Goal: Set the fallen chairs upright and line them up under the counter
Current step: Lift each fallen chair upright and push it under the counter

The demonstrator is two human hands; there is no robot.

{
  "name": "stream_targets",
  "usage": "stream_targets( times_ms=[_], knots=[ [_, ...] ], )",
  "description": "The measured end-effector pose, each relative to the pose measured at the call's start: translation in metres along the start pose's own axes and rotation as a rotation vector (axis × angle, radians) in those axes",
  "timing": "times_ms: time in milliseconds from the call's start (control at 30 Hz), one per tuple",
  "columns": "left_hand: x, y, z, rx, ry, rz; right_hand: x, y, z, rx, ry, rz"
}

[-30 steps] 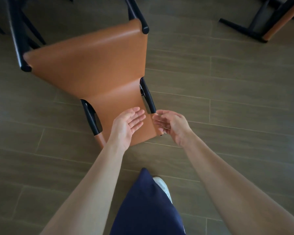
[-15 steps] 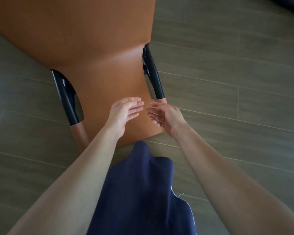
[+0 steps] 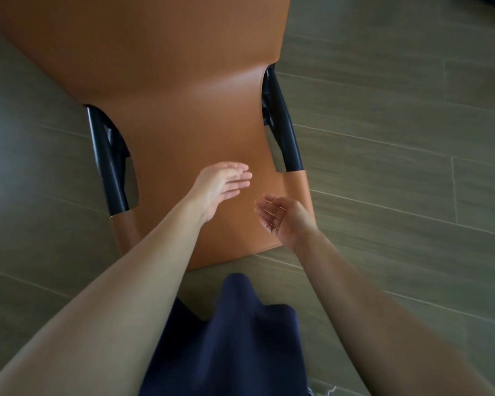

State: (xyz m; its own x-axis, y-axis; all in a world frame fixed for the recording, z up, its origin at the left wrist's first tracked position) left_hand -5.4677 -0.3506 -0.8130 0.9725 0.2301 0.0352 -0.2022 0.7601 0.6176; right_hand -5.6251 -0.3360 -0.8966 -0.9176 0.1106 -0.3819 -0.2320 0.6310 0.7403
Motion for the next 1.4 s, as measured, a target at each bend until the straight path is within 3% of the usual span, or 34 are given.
stream_targets(
  times_ms=[267, 533, 733, 1100, 1400],
  knots=[
    [0.016, 0.005, -0.056, 0.078, -0.438, 0.001, 0.022, -0.005, 0.039, -0.042, -0.038, 0.059],
    [0.029, 0.008, -0.067, 0.047, -0.684, 0.045, 0.034, 0.002, 0.068, -0.072, -0.147, 0.070],
    [0.017, 0.015, -0.107, 0.092, -1.132, -0.046, 0.051, 0.012, 0.089, -0.101, -0.126, 0.151],
    [0.001, 0.012, -0.095, 0.091, -0.937, -0.065, 0.060, 0.007, 0.103, -0.120, -0.251, 0.342],
    [0.012, 0.017, -0.118, 0.098, -1.207, -0.088, 0.053, 0.001, 0.100, -0.099, -0.264, 0.339]
  ],
)
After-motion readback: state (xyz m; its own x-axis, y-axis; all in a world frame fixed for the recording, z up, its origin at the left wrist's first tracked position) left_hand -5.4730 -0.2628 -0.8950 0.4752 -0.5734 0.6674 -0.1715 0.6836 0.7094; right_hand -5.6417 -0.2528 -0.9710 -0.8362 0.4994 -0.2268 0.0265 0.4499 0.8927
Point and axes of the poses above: each hand's wrist, its own y-axis away from the middle knuckle, its own x-axis out of the back of the hand, z = x × y, the point moved 10 cm from there along -y, towards the middle knuckle, and after that the axes turned 6 degrees about x, right-handed, at the moved point
